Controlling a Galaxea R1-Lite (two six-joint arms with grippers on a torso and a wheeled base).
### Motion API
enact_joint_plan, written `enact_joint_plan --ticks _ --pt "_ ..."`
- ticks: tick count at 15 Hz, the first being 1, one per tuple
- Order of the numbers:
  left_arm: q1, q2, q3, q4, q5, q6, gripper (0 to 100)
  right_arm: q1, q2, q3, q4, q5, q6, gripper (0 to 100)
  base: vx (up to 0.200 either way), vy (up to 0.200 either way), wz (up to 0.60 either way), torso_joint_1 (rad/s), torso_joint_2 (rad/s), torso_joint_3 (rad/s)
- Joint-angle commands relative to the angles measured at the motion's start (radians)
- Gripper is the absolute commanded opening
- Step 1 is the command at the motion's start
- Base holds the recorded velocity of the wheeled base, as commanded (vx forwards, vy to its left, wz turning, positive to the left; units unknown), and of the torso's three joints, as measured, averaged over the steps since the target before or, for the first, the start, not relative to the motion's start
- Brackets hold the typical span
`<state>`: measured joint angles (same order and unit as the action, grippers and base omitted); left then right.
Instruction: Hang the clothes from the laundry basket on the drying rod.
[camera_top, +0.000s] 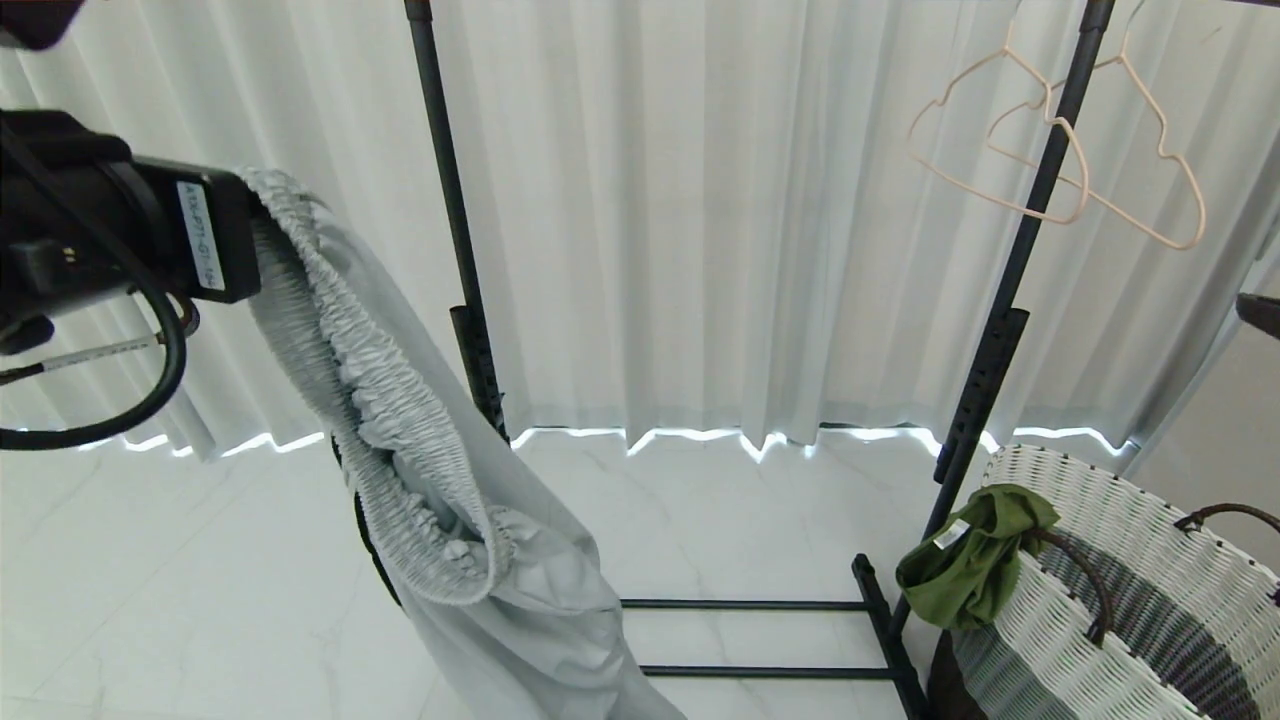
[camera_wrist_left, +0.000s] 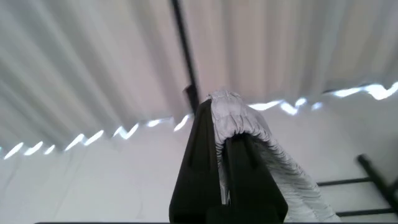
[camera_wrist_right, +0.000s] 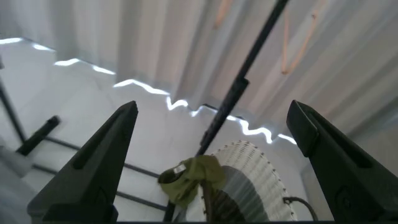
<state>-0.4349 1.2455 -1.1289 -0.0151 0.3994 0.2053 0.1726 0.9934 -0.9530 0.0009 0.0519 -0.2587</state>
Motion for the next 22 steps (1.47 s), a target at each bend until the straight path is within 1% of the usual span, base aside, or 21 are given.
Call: enact_joint_plan --ticks 1,2,3,4,5,6,7,8,9,10,11,12,13,14,16,22 --pt "0.077 -0.035 0.11 -0.005 -0.002 -0.026 0 -0.027 0.001 0.074 -0.061 -0.047 -0.002 100 0.0 0.0 0.0 0.0 0.0 0.0" --pt "0.082 -0.058 0.153 -0.005 -0.002 -0.064 0 -0.041 0.002 0.082 -0.079 -0.064 -0.002 100 0.0 0.0 0.0 0.0 0.0 0.0" --pt "0.081 -0.087 0.205 -0.005 -0.007 -0.098 0 -0.068 0.004 0.082 -0.081 -0.064 -0.002 100 0.0 0.0 0.0 0.0 0.0 0.0" --pt "0.082 -0.103 0.25 -0.009 -0.024 -0.115 0 -0.09 0.008 0.082 -0.081 -0.06 -0.004 100 0.0 0.0 0.0 0.0 0.0 0.0" --pt "0.084 -0.121 0.293 -0.036 -0.048 -0.126 0 -0.096 0.021 0.082 -0.082 -0.063 -0.004 100 0.0 0.0 0.0 0.0 0.0 0.0" --pt "0.084 -0.133 0.351 -0.086 -0.074 -0.132 0 -0.1 0.033 0.082 -0.082 -0.067 -0.005 100 0.0 0.0 0.0 0.0 0.0 0.0" --pt "0.084 -0.141 0.383 -0.115 -0.08 -0.129 0 -0.104 0.034 0.082 -0.081 -0.069 -0.005 100 0.0 0.0 0.0 0.0 0.0 0.0" --pt "0.09 -0.149 0.457 -0.2 -0.085 -0.122 0 -0.117 0.034 0.091 -0.078 -0.076 -0.011 100 0.0 0.0 0.0 0.0 0.0 0.0" --pt "0.122 -0.15 0.497 -0.23 -0.085 -0.116 0 -0.131 0.03 0.1 -0.082 -0.083 -0.025 100 0.0 0.0 0.0 0.0 0.0 0.0" --pt "0.151 -0.152 0.521 -0.24 -0.085 -0.104 0 -0.14 0.025 0.108 -0.085 -0.083 -0.036 100 0.0 0.0 0.0 0.0 0.0 0.0" --pt "0.199 -0.149 0.548 -0.259 -0.096 -0.073 0 -0.163 0.019 0.112 -0.087 -0.084 -0.051 100 0.0 0.0 0.0 0.0 0.0 0.0" --pt "0.235 -0.138 0.548 -0.298 -0.155 -0.063 0 -0.182 0.024 0.111 -0.099 -0.083 -0.068 100 0.0 0.0 0.0 0.0 0.0 0.0" --pt "0.242 -0.132 0.548 -0.31 -0.194 -0.061 0 -0.182 0.025 0.115 -0.116 -0.083 -0.071 100 0.0 0.0 0.0 0.0 0.0 0.0" --pt "0.242 -0.132 0.552 -0.31 -0.211 -0.067 0 -0.183 0.021 0.128 -0.128 -0.084 -0.076 100 0.0 0.0 0.0 0.0 0.0 0.0" --pt "0.242 -0.132 0.578 -0.312 -0.215 -0.072 0 -0.202 0.001 0.151 -0.151 -0.086 -0.099 100 0.0 0.0 0.0 0.0 0.0 0.0" --pt "0.243 -0.15 0.612 -0.325 -0.221 -0.067 0 -0.216 0.004 0.145 -0.154 -0.086 -0.099 100 0.0 0.0 0.0 0.0 0.0 0.0"
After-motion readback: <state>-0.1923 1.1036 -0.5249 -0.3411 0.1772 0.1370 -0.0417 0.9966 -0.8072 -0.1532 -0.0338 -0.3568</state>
